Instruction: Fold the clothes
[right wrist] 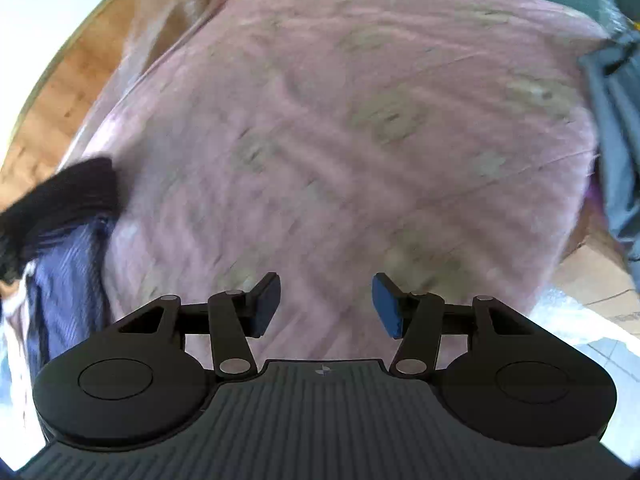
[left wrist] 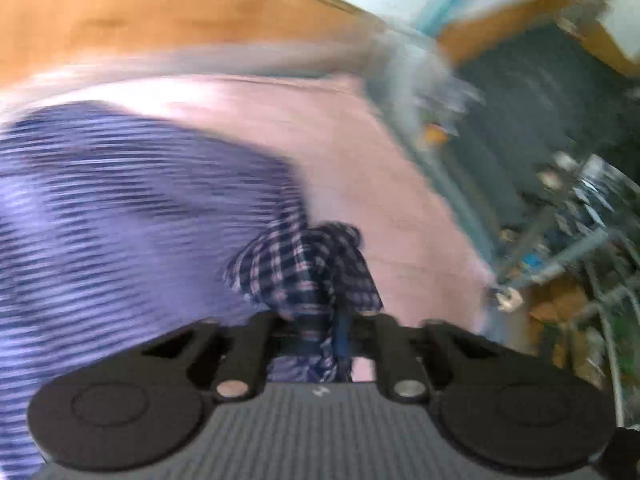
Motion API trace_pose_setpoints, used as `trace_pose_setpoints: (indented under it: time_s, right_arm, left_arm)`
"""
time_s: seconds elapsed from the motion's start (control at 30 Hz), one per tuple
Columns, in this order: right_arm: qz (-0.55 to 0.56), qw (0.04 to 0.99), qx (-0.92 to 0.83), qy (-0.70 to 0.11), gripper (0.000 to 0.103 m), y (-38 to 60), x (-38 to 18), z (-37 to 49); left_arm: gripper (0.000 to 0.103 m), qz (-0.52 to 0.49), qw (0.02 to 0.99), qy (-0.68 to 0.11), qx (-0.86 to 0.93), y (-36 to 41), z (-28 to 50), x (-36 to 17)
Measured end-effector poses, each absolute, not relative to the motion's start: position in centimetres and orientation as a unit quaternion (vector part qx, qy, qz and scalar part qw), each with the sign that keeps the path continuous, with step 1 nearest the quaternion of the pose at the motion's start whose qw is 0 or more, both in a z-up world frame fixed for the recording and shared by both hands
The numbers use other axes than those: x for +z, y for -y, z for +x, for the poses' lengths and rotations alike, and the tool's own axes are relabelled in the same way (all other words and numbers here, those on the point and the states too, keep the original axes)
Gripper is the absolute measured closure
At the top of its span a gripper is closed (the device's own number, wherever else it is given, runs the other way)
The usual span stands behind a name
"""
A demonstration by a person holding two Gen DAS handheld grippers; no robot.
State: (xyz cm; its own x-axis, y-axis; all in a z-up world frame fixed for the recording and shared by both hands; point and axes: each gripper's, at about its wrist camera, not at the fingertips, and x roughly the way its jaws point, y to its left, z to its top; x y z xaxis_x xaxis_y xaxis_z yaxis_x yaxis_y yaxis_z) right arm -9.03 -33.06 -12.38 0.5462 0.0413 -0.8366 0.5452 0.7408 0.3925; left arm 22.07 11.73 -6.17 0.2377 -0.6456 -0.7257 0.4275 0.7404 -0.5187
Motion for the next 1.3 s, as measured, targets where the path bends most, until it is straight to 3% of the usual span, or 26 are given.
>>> trace_pose_setpoints:
  time_s: [0.03, 0.1, 0.2, 0.33, 0.4, 0.6, 0.67, 0.73, 0.8, 0.87, 0.9, 0.93, 1.17, 1.3]
  right_arm:
    - [0.319, 0.819, -0.141, -0.456, 0.048, 31.6, -12.5, -8.9]
    - [0.310, 0.820, -0.118, -0.467, 0.048, 28.6, -12.8, -8.5]
    - [0.305, 0.820, -0.088, -0.477, 0.048, 23.6, -12.3, -8.2]
    - [0.276, 0.832, -0.043, -0.480, 0.046, 17.0, -10.8, -8.4]
    - [0.260, 0.838, -0.039, -0.478, 0.035, 14.6, -10.2, -9.4]
    - [0.227, 0.834, -0.068, -0.498, 0.033, 10.5, -11.1, -13.3]
    - [0.207, 0.838, -0.066, -0.500, 0.033, 9.5, -11.6, -14.3]
    - [0.178, 0.845, -0.054, -0.501, 0.038, 8.5, -12.2, -14.9]
    - [0.149, 0.851, -0.041, -0.502, 0.043, 7.6, -12.5, -15.1]
    - [0.120, 0.857, -0.036, -0.500, 0.059, 7.0, -12.5, -15.3]
    - [0.106, 0.859, -0.033, -0.499, 0.083, 6.8, -12.5, -15.4]
    - [0.098, 0.860, -0.030, -0.499, 0.095, 6.5, -12.3, -15.2]
    - [0.015, 0.897, 0.008, -0.443, 0.100, 2.2, -6.8, -16.5]
    - [-0.047, 0.896, 0.045, -0.440, 0.100, -2.1, -6.4, -16.8]
  left_arm:
    - [0.023, -0.126, 0.782, -0.518, -0.322, -15.6, 22.6, -7.2]
    - [0.009, -0.144, 0.779, -0.544, -0.277, -20.3, 23.2, -10.4]
    - [0.009, -0.163, 0.770, -0.581, -0.209, -25.2, 23.1, -14.7]
    - [0.009, -0.249, 0.778, -0.552, -0.167, -29.4, 21.3, -17.8]
    - [0.009, -0.265, 0.786, -0.534, -0.163, -29.7, 20.5, -18.1]
    - [0.008, -0.083, 0.850, -0.495, -0.157, -25.5, 18.3, -15.9]
    - [0.027, -0.020, 0.855, -0.491, -0.167, -24.1, 18.0, -16.2]
    - [0.097, 0.012, 0.839, -0.511, -0.188, -23.3, 18.3, -16.1]
    - [0.099, -0.015, 0.819, -0.525, -0.232, -23.5, 19.3, -14.9]
    - [0.100, -0.057, 0.793, -0.535, -0.286, -24.0, 20.6, -12.9]
    - [0.100, -0.075, 0.779, -0.540, -0.310, -24.0, 21.5, -12.1]
    - [0.100, -0.093, 0.766, -0.544, -0.330, -24.4, 22.4, -11.0]
    - [0.101, -0.150, 0.756, -0.549, -0.324, -28.0, 29.8, -7.4]
    - [0.101, -0.208, 0.750, -0.545, -0.312, -29.8, 33.3, -6.1]
